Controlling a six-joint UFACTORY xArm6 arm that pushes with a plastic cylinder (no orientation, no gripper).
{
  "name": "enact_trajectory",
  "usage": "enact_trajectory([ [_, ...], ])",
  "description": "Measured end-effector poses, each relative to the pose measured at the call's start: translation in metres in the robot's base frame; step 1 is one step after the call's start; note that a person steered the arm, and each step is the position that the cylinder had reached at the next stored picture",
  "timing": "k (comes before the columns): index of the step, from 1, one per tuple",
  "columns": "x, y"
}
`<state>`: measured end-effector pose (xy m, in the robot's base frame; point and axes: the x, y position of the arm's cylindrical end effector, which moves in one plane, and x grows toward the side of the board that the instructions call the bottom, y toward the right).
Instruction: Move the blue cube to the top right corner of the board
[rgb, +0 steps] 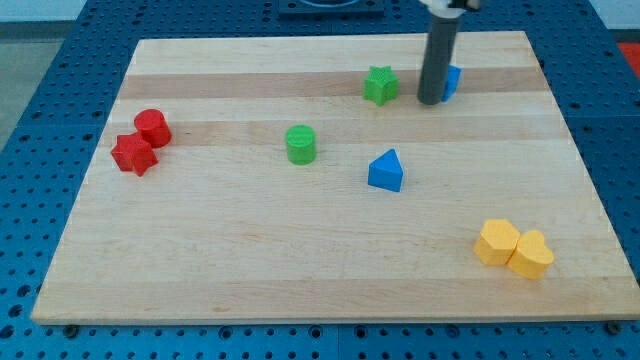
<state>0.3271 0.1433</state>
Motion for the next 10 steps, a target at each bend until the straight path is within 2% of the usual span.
enact_trajectory([
  [2, -0.038, 0.032],
  [4, -0.070, 0.032],
  [6, -0.083, 0.002],
  [7, -0.106, 0.001],
  [10, -0.109, 0.035],
])
